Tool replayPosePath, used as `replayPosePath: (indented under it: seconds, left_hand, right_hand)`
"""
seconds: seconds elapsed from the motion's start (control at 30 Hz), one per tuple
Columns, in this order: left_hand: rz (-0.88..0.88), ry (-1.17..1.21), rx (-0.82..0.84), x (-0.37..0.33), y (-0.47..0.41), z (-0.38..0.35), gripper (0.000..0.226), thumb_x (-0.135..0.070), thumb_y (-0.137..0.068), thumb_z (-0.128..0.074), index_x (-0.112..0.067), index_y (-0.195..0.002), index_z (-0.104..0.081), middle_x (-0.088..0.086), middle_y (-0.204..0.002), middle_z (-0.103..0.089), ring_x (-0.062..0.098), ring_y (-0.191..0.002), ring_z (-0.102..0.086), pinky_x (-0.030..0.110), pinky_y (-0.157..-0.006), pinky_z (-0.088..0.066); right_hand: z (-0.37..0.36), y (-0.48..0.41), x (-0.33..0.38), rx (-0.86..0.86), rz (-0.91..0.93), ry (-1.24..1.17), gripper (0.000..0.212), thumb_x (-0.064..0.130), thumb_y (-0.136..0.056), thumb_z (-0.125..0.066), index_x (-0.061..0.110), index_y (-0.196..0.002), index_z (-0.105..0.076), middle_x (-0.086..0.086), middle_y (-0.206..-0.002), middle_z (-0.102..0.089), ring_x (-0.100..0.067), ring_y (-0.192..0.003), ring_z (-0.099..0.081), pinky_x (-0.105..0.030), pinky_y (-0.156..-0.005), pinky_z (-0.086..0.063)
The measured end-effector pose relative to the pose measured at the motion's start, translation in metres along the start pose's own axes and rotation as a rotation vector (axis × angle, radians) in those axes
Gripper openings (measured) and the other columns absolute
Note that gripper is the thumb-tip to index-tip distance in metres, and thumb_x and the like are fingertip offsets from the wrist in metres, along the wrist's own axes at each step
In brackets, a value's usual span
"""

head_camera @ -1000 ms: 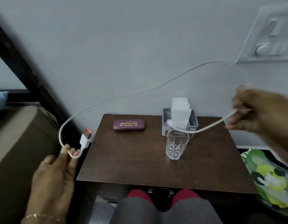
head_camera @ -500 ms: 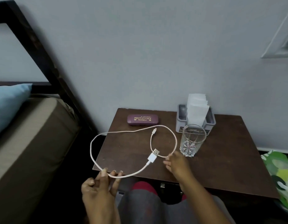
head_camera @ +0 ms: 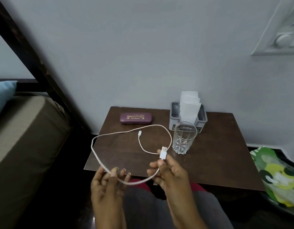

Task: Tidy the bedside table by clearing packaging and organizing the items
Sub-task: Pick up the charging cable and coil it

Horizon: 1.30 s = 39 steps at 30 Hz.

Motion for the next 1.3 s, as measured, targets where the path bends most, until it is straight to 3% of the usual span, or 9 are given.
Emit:
replayPosePath:
  seconds: [0.1, 0.2, 0.33, 0.43, 0.57, 0.7, 0.97, 1.13, 1.3]
  left_hand:
    - [-0.006, -0.076, 0.062, -0.006, 0.002, 0.0, 0.037, -0.002, -0.091, -0.049, -0.011, -0.126, -0.052, 0.009, -0.092, -0.057, 0.005, -0.059, -0.066, 0.021, -0.058, -0.058]
    - [-0.066, -0.269, 0.16, -0.016, 0.005, -0.002, 0.032, -0.007, -0.091, -0.05, -0.026, -0.114, -0.061, 0.003, -0.084, -0.067, 0.008, -0.055, -0.065, 0.023, -0.058, -0.059]
    - [-0.406, -0.787, 0.399, -0.039, 0.009, -0.009, 0.041, -0.015, -0.087, -0.061, -0.044, -0.117, -0.059, 0.005, -0.081, -0.063, 0.008, -0.054, -0.062, 0.009, -0.054, -0.047]
    - [-0.539, -1.03, 0.551, -0.052, 0.019, -0.018, 0.044, -0.033, -0.079, -0.05, -0.064, -0.11, -0.049, -0.021, -0.097, -0.063, -0.004, -0.072, -0.063, 0.009, -0.065, -0.047]
    - [-0.672, -1.336, 0.492, -0.064, 0.025, -0.017, 0.044, -0.041, -0.078, -0.034, -0.051, -0.117, -0.053, -0.02, -0.105, -0.063, 0.008, -0.093, -0.063, 0.03, -0.076, -0.05]
    - [-0.82, -1.617, 0.528, -0.066, 0.023, -0.024, 0.038, -0.036, -0.079, -0.032, -0.042, -0.107, -0.057, -0.011, -0.073, -0.058, 0.012, -0.062, -0.065, 0.028, -0.057, -0.037]
    - [-0.89, -1.491, 0.671, -0.07, 0.023, -0.026, 0.031, -0.043, -0.084, -0.033, -0.045, -0.108, -0.053, -0.018, -0.071, -0.04, 0.005, -0.064, -0.05, 0.028, -0.056, -0.032]
    - [-0.863, -1.183, 0.678, -0.075, 0.02, -0.028, 0.025, -0.044, -0.088, -0.039, -0.036, -0.096, -0.062, -0.015, -0.083, -0.05, 0.004, -0.076, -0.055, 0.019, -0.069, -0.043]
    - [-0.692, -0.758, 0.404, -0.084, 0.016, -0.013, 0.027, -0.04, -0.087, -0.048, -0.031, -0.11, -0.06, -0.014, -0.103, -0.059, -0.007, -0.1, -0.054, 0.005, -0.086, -0.04]
  right_hand:
    - [0.003, 0.002, -0.002, 0.06, 0.128, 0.305, 0.023, 0.01, -0.092, -0.054, 0.031, -0.101, -0.056, 0.003, -0.084, -0.075, -0.011, -0.06, -0.067, -0.031, -0.071, -0.053]
    - [0.005, 0.005, 0.001, 0.101, 0.361, 0.63, 0.035, 0.007, -0.089, -0.058, 0.041, -0.099, -0.06, 0.008, -0.083, -0.071, -0.007, -0.068, -0.068, -0.018, -0.069, -0.051]
    - [-0.011, 0.016, 0.012, 0.154, 0.796, 0.945, 0.033, 0.006, -0.085, -0.057, 0.031, -0.107, -0.061, 0.011, -0.106, -0.057, 0.0, -0.097, -0.057, -0.011, -0.083, -0.045]
    - [-0.024, 0.024, 0.013, 0.191, 0.919, 1.074, 0.034, 0.009, -0.086, -0.051, 0.026, -0.114, -0.056, 0.008, -0.107, -0.057, -0.006, -0.093, -0.056, -0.018, -0.081, -0.047]
    - [-0.032, 0.03, 0.023, 0.256, 0.959, 1.127, 0.059, 0.005, -0.082, -0.044, 0.026, -0.137, -0.038, 0.006, -0.108, -0.06, -0.009, -0.09, -0.057, -0.021, -0.079, -0.047]
    - [-0.039, 0.032, 0.019, 0.277, 0.929, 1.172, 0.063, 0.005, -0.084, -0.043, 0.027, -0.142, -0.032, 0.007, -0.107, -0.056, -0.01, -0.09, -0.058, -0.024, -0.077, -0.05]
    - [-0.036, 0.016, 0.016, 0.282, 0.778, 0.979, 0.053, 0.004, -0.091, -0.047, 0.029, -0.137, -0.042, 0.011, -0.1, -0.043, -0.001, -0.092, -0.052, -0.024, -0.084, -0.048]
    - [-0.041, 0.02, 0.031, 0.147, 0.781, 0.776, 0.028, 0.011, -0.084, -0.052, 0.023, -0.106, -0.065, 0.011, -0.098, -0.046, 0.001, -0.089, -0.051, -0.017, -0.078, -0.047]
    - [-0.035, 0.02, 0.035, 0.098, 0.693, 0.683, 0.023, 0.008, -0.084, -0.058, 0.019, -0.102, -0.069, 0.006, -0.11, -0.067, 0.001, -0.115, -0.054, -0.017, -0.095, -0.044]
Point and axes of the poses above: each hand's wrist, its own y-axis away from the middle knuckle, its own z-axis out of the back of the hand, x = y × z, the point moved 5 cm from there along -y, towards the middle knuckle
